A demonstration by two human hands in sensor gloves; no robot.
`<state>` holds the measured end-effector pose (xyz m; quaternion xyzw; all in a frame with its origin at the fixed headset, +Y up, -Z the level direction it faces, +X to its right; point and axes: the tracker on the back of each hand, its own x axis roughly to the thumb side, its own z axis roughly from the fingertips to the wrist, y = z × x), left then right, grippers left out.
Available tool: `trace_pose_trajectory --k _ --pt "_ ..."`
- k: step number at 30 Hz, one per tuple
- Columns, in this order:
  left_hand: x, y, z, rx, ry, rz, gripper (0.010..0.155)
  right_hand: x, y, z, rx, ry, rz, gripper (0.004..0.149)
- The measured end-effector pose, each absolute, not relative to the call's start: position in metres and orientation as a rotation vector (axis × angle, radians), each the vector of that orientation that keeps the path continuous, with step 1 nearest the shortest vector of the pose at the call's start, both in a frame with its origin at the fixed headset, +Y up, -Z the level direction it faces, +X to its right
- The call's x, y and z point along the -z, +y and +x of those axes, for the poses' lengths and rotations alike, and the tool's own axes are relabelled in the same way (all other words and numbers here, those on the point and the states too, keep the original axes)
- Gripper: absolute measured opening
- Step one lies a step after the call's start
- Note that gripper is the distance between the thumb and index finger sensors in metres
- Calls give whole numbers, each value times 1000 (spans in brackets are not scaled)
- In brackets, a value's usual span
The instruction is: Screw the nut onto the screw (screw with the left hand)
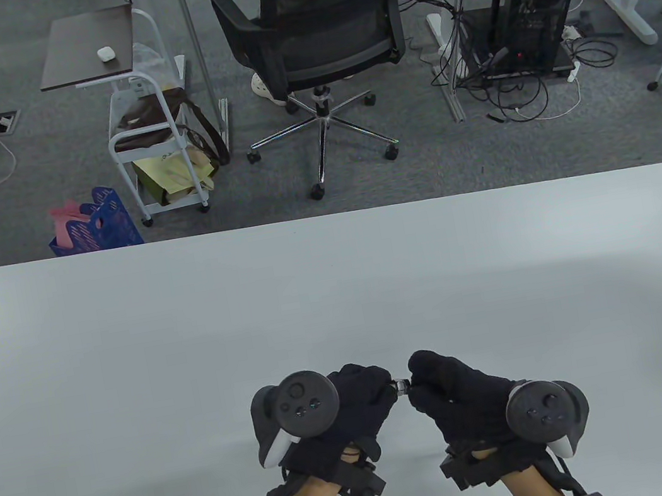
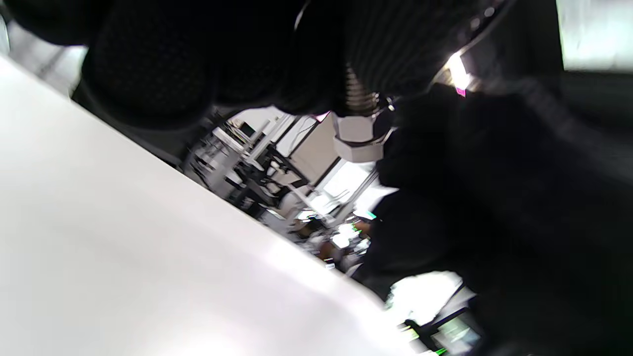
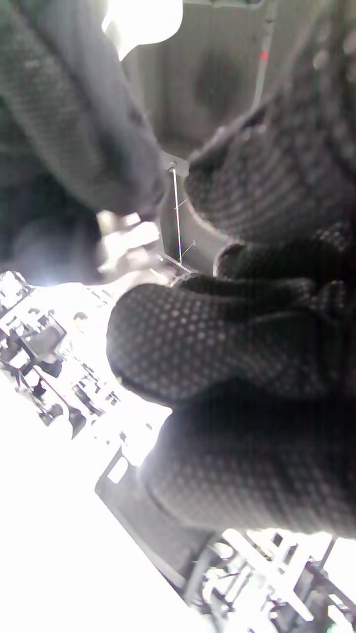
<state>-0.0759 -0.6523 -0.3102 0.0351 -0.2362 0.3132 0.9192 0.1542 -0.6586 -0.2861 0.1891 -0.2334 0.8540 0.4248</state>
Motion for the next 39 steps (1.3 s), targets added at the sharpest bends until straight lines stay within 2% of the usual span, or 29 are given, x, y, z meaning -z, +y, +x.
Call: trace_pose_trajectory --k 2,6,10,16,26,31,36,39 --pt "312 -664 -65 -401 -475 53 46 286 -658 156 -2182 -621 466 53" --pt "318 -697 -43 -73 -456 -72 46 288 -661 158 -2209 -616 454 52" --pt "322 -721 -27 142 -435 -166 46 290 -664 159 -2242 -602 456 51" --pt "320 -742 -7 347 -441 -253 47 293 -667 160 -2289 -585 457 51" --pt "318 -745 -4 310 -443 -244 51 294 -666 162 -2297 -581 437 50" --pt "320 -743 -13 212 -438 -269 60 294 -667 162 -2306 -582 440 50" --pt "325 -722 -36 44 -380 -205 66 293 -664 164 -2361 -642 457 51" --pt "329 -702 -63 -127 -317 -113 69 291 -660 164 -2514 -749 507 53"
